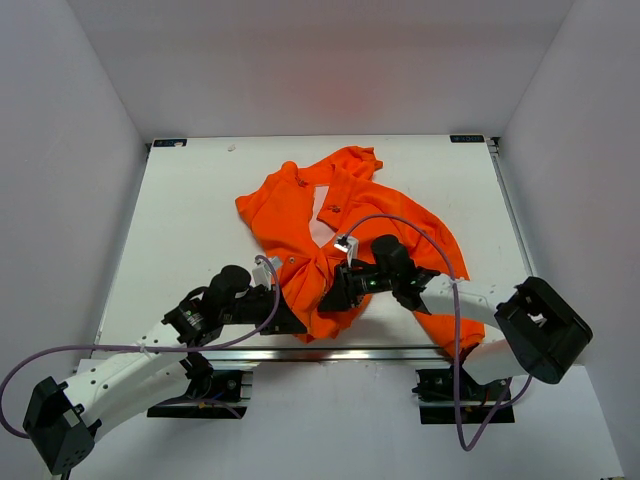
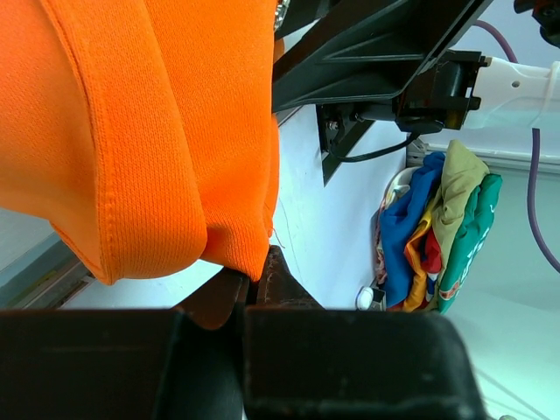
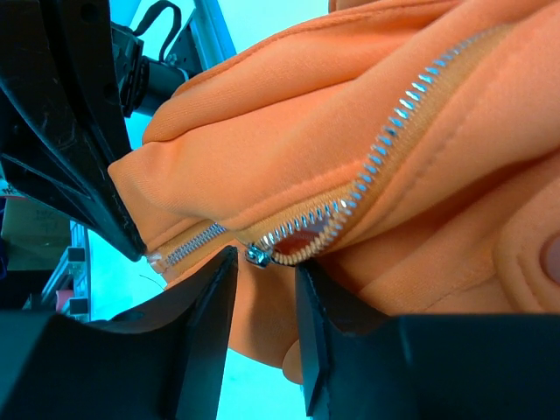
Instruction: Zip up the jacket
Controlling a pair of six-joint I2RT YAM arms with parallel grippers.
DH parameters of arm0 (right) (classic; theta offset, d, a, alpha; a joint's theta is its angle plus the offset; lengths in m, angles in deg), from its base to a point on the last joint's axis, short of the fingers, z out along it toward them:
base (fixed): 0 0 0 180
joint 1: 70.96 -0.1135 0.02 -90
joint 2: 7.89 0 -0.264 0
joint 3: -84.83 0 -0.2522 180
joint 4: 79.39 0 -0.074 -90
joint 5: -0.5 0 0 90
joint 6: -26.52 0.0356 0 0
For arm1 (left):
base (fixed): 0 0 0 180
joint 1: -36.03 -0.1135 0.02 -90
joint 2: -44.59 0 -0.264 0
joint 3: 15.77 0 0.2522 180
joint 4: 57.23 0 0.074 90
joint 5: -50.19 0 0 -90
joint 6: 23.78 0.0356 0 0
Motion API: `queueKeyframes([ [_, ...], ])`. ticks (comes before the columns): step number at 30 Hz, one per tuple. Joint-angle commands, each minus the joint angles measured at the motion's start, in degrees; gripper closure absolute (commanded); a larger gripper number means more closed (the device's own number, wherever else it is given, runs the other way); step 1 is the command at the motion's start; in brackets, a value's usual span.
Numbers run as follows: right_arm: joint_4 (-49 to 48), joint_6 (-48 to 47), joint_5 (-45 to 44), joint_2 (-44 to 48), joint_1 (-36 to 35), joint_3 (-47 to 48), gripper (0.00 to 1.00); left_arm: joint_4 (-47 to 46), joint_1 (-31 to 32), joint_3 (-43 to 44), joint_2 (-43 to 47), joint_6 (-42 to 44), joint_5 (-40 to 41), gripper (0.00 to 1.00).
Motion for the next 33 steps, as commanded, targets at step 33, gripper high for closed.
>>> queueKeyframes([
  [33, 6.65, -2.62, -2.37, 6.01, -0.27, 1.15, 0.81, -1.26, 0.05, 1.96, -0.32, -0.57, -0.34, 1.00],
])
